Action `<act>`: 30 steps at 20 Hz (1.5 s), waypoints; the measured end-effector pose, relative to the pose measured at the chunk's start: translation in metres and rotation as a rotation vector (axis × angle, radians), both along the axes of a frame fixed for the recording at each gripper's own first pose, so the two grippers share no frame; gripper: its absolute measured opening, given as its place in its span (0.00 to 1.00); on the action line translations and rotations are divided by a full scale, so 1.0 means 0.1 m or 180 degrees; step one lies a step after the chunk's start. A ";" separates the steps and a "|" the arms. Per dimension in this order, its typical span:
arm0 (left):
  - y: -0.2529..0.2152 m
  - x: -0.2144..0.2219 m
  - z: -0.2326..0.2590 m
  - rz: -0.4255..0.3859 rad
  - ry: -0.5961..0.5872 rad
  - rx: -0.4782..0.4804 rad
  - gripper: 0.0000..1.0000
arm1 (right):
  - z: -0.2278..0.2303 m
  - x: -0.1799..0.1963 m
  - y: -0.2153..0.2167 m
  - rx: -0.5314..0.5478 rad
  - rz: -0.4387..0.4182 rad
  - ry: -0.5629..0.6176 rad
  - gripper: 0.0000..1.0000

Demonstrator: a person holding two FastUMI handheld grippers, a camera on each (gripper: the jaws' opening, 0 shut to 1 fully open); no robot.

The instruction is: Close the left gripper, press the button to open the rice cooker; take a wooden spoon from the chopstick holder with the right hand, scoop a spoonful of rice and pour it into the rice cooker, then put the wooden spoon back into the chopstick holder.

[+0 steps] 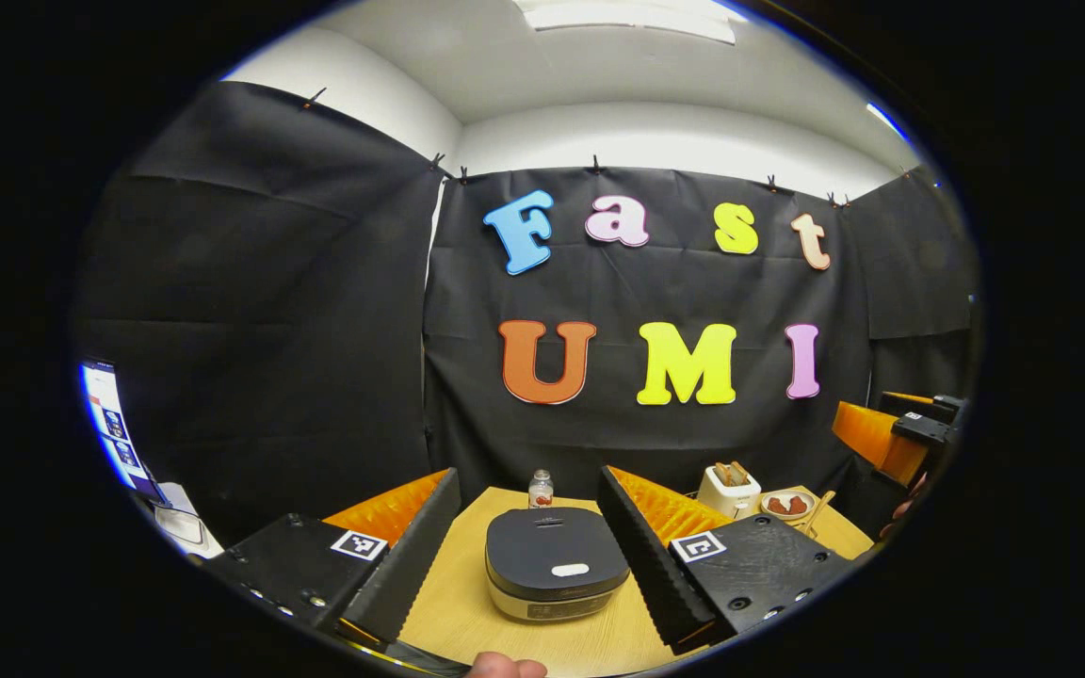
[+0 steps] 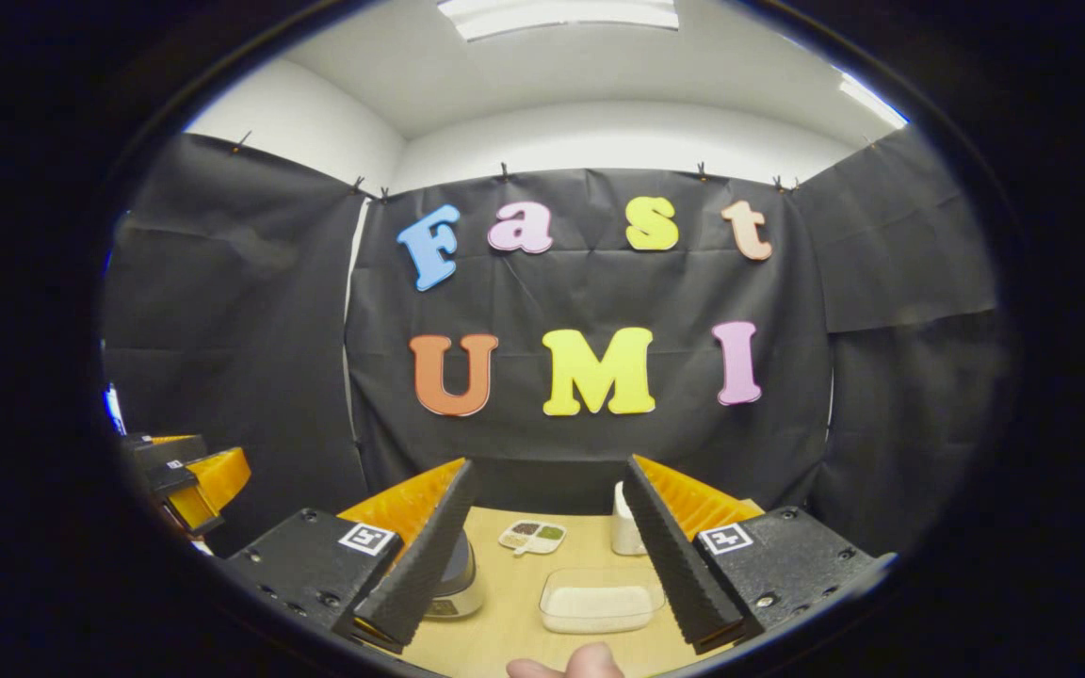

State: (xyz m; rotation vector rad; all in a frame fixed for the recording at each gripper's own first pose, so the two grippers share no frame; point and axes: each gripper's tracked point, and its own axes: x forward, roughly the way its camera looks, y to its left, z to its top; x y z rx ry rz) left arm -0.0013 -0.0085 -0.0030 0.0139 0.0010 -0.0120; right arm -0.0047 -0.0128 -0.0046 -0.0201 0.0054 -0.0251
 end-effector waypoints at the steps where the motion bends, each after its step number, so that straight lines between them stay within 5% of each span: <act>1: -0.01 -0.01 -0.01 -0.0001 0.0016 0.0007 0.94 | 0.01 0.00 -0.01 -0.0012 -0.0004 0.0003 1.00; 16: -0.15 0.07 -0.22 -0.0054 0.0205 0.0062 0.94 | -0.14 0.11 -0.18 -0.0011 -0.0029 0.0103 1.00; 25: -0.42 0.36 -0.71 -0.0246 0.0895 -0.0024 0.93 | -0.30 0.41 -0.57 -0.0036 -0.0038 0.0182 1.00; 26: -0.46 0.41 -0.78 -0.0267 0.0989 -0.0038 0.72 | -0.31 0.47 -0.65 -0.0041 -0.0049 0.0182 1.00; 29: -0.52 0.60 -0.95 -0.0250 0.1265 -0.0120 0.65 | -0.34 0.62 -0.89 -0.0008 -0.0094 0.0158 0.99; 30: -0.52 0.68 -1.03 -0.0236 0.1354 -0.0140 0.44 | -0.37 0.70 -0.98 0.0009 -0.0120 0.0160 1.00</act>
